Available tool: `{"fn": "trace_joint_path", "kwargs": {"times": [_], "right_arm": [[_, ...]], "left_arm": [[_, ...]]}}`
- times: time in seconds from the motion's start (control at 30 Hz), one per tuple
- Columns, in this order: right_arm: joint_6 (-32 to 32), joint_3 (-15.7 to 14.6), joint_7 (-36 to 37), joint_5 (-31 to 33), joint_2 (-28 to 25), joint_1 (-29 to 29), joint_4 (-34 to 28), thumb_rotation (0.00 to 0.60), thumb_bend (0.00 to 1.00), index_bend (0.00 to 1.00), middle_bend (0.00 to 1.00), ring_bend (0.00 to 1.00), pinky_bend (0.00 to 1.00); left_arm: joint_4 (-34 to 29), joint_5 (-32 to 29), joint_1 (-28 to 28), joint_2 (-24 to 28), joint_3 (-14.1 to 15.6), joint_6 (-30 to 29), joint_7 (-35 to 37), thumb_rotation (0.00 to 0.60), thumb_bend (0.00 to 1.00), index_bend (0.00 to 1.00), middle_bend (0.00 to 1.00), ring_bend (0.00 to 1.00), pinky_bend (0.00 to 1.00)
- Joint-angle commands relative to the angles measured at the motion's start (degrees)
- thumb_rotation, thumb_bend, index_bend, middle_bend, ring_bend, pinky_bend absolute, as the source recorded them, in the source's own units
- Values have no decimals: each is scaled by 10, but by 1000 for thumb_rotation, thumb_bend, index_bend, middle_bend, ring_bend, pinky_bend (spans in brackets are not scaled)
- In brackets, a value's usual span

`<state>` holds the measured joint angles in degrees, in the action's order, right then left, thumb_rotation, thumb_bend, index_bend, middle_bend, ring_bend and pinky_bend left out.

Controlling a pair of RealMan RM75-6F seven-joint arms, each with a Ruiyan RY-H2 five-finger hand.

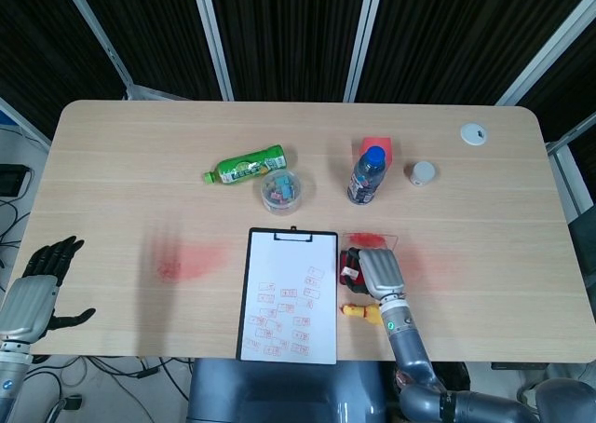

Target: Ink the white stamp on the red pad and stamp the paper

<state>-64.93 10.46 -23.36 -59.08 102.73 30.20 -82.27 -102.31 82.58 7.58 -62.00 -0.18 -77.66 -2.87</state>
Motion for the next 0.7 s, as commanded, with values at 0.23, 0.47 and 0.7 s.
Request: {"fn": "trace_joint_path", "kwargs": {"times": [0.23, 0.47, 0.7], "right_arm": [[1, -2, 1, -1, 3, -2, 5, 600, 1000, 858, 714, 767, 893], [2, 0, 4, -3, 2, -2, 5, 600, 1000, 858, 714, 768, 893], [0, 6, 5, -4, -2, -2, -2, 600, 1000, 858, 714, 768, 893]], "left_arm": [[0, 0, 0, 0, 0, 0, 0, 600, 8, 0, 0, 0, 0], [-1, -1, 0, 0, 0, 1, 0, 600, 8, 0, 0, 0, 0], [-1, -1, 1, 0, 0, 2, 0, 600, 7, 0, 0, 0, 0]]}}
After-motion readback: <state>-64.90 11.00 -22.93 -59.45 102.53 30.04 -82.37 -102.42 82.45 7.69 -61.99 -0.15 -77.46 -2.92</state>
